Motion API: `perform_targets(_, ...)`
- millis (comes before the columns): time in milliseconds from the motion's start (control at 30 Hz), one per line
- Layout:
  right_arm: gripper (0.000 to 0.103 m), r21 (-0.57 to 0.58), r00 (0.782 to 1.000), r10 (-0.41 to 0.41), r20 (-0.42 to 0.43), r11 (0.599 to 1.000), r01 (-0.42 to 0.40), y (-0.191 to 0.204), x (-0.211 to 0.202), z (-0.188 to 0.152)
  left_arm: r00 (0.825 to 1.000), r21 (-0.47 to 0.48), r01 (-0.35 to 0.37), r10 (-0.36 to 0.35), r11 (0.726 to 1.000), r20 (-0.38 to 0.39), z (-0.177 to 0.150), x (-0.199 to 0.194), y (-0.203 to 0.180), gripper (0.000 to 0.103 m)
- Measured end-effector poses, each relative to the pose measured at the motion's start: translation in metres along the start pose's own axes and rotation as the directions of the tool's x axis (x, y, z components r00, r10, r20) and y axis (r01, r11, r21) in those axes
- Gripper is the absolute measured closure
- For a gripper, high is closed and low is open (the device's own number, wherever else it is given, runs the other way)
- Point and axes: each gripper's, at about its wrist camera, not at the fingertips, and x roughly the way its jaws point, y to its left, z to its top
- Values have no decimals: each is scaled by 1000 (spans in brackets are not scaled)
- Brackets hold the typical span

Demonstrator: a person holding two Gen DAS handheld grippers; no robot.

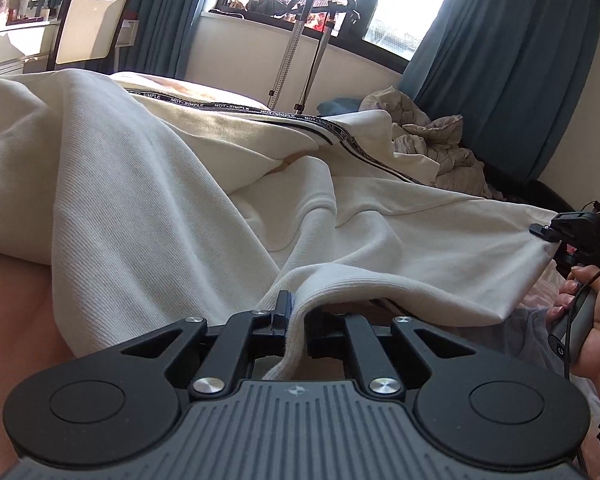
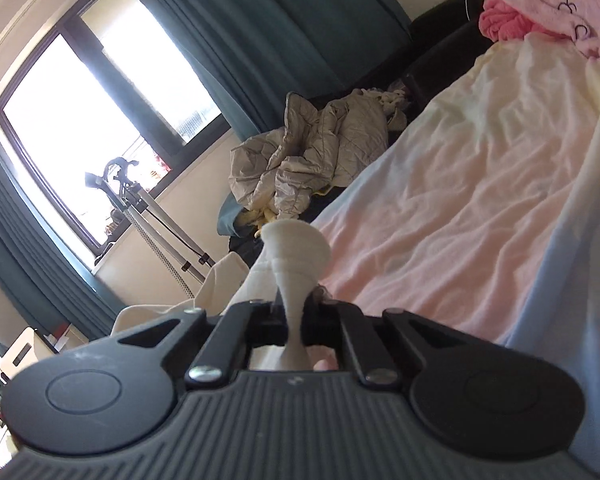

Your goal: Fold clothes

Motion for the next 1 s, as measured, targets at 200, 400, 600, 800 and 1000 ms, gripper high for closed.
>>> perform_targets(200,99,-6,984,-90,152,996,92,-31,-80,48,991,-10,132,-132,991,4,-1,-22,-10,82)
perform_targets(400,98,256,972,-222,-80,937,236,-114,-104,24,992,39,117,-115,992,-45,-13,-27,-17,80)
perform_targets(600,91,477,964,-150,-219,845,240,-170,-109,-7,991,-4,103,-103,995,-85,-15,-55,0,57)
perform_targets(800,70,460,957,-143,-253,853,248,-168,-122,-6,997,-200,78,-79,977,5,-4,-107,47,25)
perform_targets(1000,59,544,956,-75,-283,809,224,-165,-139,-10,998,-665,10,37,747,57,12,-124,155,18)
